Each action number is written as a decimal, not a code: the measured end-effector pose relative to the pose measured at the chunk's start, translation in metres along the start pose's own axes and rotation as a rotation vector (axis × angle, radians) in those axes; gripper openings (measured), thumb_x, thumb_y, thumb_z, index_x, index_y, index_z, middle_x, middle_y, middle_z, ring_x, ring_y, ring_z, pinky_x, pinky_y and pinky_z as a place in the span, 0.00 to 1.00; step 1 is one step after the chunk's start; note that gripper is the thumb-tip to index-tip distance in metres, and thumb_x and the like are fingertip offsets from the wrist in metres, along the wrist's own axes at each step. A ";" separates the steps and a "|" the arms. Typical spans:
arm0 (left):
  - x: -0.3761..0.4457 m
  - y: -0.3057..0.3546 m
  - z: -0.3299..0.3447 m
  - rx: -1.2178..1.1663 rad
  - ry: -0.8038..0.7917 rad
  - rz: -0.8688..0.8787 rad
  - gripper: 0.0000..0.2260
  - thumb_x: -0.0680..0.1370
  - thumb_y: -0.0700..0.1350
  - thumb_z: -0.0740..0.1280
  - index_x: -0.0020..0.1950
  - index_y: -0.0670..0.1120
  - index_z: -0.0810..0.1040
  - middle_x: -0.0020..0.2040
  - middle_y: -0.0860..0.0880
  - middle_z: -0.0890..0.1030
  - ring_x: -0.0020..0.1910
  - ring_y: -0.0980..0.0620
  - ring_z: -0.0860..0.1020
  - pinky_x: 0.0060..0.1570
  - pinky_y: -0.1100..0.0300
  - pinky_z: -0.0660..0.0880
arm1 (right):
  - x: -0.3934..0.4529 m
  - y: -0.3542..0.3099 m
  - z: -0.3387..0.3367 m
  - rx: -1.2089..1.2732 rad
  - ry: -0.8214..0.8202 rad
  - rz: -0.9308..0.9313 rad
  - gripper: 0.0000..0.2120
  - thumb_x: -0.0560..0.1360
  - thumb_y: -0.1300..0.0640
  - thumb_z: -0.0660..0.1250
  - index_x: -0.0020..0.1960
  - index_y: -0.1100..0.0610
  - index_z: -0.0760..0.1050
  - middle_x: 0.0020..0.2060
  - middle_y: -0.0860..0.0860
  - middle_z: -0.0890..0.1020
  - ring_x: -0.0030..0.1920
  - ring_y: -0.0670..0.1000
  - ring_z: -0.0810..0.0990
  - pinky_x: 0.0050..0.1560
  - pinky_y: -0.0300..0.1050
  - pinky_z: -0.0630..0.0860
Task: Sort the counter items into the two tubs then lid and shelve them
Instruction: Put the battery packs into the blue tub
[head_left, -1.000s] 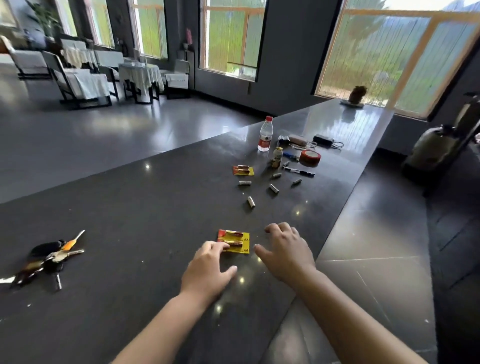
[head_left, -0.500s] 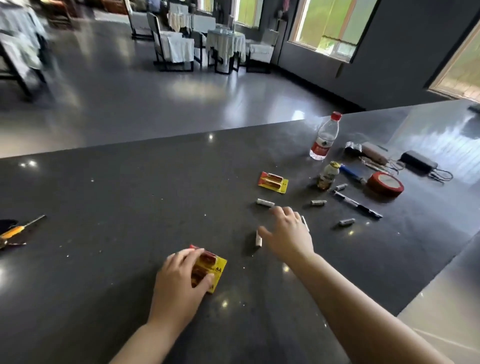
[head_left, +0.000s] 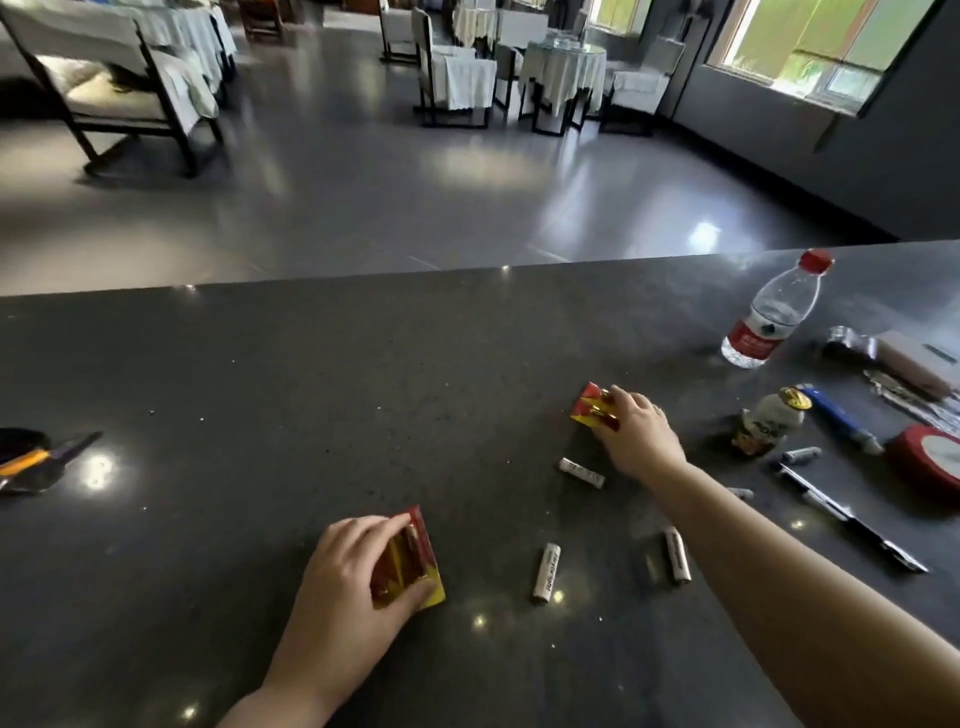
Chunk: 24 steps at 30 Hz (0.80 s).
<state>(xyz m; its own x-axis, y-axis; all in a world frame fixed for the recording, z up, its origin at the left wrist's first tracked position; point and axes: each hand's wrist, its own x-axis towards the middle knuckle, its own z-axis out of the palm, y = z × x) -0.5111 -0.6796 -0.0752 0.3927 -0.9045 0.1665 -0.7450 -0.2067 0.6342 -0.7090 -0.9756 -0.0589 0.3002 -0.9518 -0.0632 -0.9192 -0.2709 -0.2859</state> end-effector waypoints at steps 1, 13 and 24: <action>0.001 0.000 0.001 0.018 0.016 -0.002 0.30 0.67 0.65 0.65 0.65 0.53 0.74 0.55 0.63 0.70 0.58 0.64 0.64 0.58 0.64 0.64 | 0.001 0.001 0.000 0.003 0.025 -0.003 0.30 0.77 0.45 0.64 0.75 0.53 0.59 0.71 0.53 0.67 0.70 0.57 0.63 0.65 0.52 0.66; -0.010 -0.007 -0.038 0.011 0.123 -0.052 0.25 0.68 0.63 0.68 0.63 0.59 0.69 0.56 0.65 0.67 0.57 0.65 0.61 0.55 0.65 0.62 | -0.111 -0.102 -0.032 0.221 0.250 -0.429 0.22 0.68 0.39 0.69 0.57 0.51 0.76 0.49 0.47 0.77 0.54 0.50 0.71 0.51 0.42 0.67; -0.148 -0.054 -0.159 0.146 0.490 -0.284 0.25 0.64 0.57 0.76 0.58 0.51 0.77 0.52 0.57 0.75 0.55 0.56 0.70 0.55 0.61 0.68 | -0.260 -0.231 0.029 0.349 0.048 -0.775 0.23 0.66 0.34 0.68 0.55 0.46 0.77 0.44 0.40 0.76 0.48 0.44 0.70 0.46 0.36 0.68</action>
<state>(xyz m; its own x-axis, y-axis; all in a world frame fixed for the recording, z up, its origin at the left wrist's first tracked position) -0.4439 -0.4750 -0.0140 0.7658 -0.5352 0.3565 -0.6267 -0.4968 0.6004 -0.5674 -0.6618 -0.0044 0.7941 -0.5225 0.3103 -0.3245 -0.7963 -0.5105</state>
